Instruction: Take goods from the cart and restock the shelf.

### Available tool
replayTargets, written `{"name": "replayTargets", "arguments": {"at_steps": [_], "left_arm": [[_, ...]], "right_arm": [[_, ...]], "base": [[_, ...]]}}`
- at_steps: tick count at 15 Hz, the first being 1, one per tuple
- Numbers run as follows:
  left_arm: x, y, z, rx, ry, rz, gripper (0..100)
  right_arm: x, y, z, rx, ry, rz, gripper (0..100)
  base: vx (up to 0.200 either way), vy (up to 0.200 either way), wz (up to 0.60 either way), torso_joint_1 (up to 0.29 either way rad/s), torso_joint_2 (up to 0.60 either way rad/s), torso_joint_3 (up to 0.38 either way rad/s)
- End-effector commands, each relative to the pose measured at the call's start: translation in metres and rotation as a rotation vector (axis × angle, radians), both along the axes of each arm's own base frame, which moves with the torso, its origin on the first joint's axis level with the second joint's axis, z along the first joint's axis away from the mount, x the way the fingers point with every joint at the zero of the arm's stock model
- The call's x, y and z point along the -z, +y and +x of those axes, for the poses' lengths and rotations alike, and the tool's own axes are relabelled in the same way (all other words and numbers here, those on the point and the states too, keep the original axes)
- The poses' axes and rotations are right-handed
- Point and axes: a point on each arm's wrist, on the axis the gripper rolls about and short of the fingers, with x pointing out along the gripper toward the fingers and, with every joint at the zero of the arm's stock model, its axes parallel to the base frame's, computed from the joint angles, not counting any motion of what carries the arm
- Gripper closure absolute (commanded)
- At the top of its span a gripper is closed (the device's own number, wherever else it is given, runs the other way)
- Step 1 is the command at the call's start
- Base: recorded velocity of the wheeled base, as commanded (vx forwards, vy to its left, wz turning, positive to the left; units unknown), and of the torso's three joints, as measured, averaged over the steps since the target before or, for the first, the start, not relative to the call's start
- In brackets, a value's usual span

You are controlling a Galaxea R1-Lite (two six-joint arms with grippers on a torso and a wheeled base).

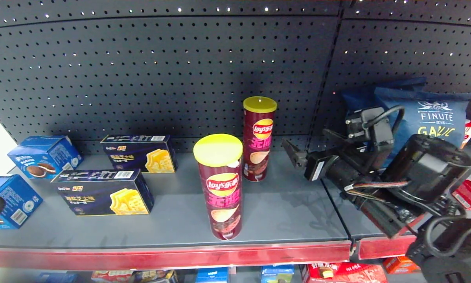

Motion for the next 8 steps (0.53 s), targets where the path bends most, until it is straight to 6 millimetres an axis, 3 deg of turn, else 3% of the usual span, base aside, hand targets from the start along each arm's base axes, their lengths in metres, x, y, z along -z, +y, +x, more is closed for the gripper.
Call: {"name": "replayTargets", "arguments": {"at_steps": [1, 3, 7, 8], "left_arm": [[0.005, 0.000, 0.000, 0.005, 0.016, -0.007, 0], [0.004, -0.002, 0.001, 0.032, 0.015, -0.007, 0], [0.000, -0.005, 0.002, 0.111, 0.006, -0.005, 0], [-0.009, -0.006, 0.007, 0.140, 0.004, -0.007, 0]], "right_arm": [[-0.053, -0.020, -0.041, 0.008, -0.038, 0.051, 0], [-0.072, -0.036, -0.066, 0.051, 0.010, 0.028, 0], [-0.084, -0.069, -0.096, 0.211, 0.068, 0.011, 0], [-0.087, -0.086, -0.107, 0.314, 0.087, -0.016, 0]], "base": [[0.000, 0.000, 0.00, 0.000, 0.00, 0.000], [0.000, 0.000, 0.00, 0.000, 0.00, 0.000], [0.000, 0.000, 0.00, 0.000, 0.00, 0.000], [0.000, 0.000, 0.00, 0.000, 0.00, 0.000]]}}
